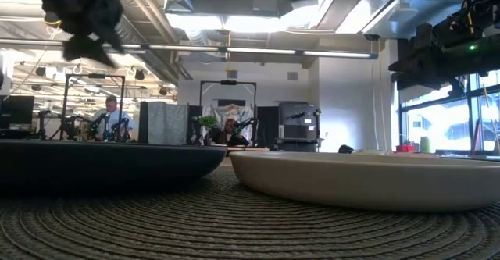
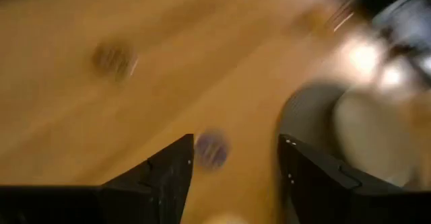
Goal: Pick & Place donuts
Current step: Put the big white donut on the black plate
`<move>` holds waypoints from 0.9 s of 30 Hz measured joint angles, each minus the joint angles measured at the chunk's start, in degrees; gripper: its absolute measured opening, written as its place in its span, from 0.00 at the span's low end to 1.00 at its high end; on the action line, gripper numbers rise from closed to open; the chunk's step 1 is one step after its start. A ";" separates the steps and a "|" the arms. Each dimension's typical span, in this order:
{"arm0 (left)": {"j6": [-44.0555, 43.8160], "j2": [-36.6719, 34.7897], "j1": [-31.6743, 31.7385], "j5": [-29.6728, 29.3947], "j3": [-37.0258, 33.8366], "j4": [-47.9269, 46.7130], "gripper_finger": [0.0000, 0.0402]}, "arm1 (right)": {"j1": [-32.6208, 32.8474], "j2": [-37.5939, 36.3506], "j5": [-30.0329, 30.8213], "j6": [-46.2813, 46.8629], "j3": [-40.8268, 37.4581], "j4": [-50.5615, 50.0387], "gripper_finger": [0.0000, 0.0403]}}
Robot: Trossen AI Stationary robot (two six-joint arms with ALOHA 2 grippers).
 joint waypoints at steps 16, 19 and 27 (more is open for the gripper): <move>-21.82 28.92 -17.38 -0.77 4.31 -17.17 0.52 | -0.01 -0.01 -3.65 -0.07 0.00 0.04 0.46; -26.19 31.31 -20.38 -1.15 4.31 -14.55 0.52 | -0.02 -0.01 -3.65 -0.35 0.00 0.07 0.46; -36.63 37.55 -25.22 -1.42 4.31 -11.63 0.52 | -0.01 -0.01 -3.63 -0.33 0.00 0.09 0.46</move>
